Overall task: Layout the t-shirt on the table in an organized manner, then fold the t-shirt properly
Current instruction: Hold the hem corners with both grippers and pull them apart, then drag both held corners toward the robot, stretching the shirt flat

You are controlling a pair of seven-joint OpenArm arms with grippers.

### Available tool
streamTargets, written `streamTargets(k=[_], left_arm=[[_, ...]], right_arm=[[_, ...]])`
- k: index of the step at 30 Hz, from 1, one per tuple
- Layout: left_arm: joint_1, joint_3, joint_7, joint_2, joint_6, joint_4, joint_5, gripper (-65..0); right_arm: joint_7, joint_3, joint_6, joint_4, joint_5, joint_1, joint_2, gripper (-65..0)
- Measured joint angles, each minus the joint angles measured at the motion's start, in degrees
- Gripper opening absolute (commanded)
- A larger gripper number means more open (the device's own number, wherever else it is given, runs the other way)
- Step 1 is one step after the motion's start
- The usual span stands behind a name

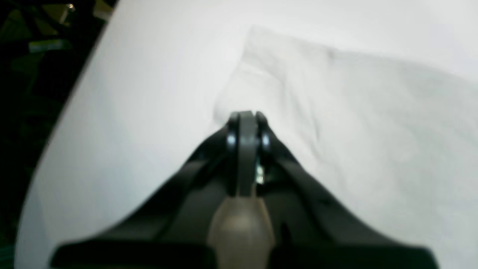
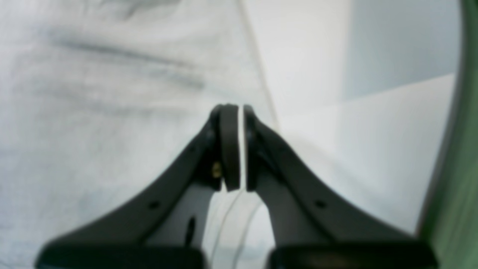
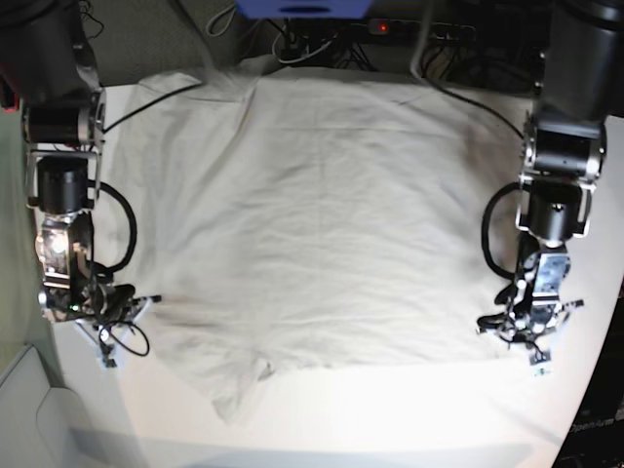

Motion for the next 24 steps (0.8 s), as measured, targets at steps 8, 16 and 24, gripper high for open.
streamTargets(k=[8, 16, 24], left_arm=[[10.1, -6.2, 1.6, -0.2, 0.1, 7.0, 0.1, -65.0], [10.8, -6.2, -5.5, -0.1, 0.0, 4.2, 0.3, -65.0], [8.0, -6.2, -15.5, 0.9, 0.1, -5.3, 2.0, -65.0]], right_arm=[[3.5, 0.0, 0.4, 0.0, -0.4, -5.2, 0.1, -61.8], [10.8, 0.1, 0.3, -0.3, 0.1, -7.4, 0.5, -61.8], [25.5, 0.0, 1.7, -19.2, 1.8, 0.5, 1.8, -61.5]])
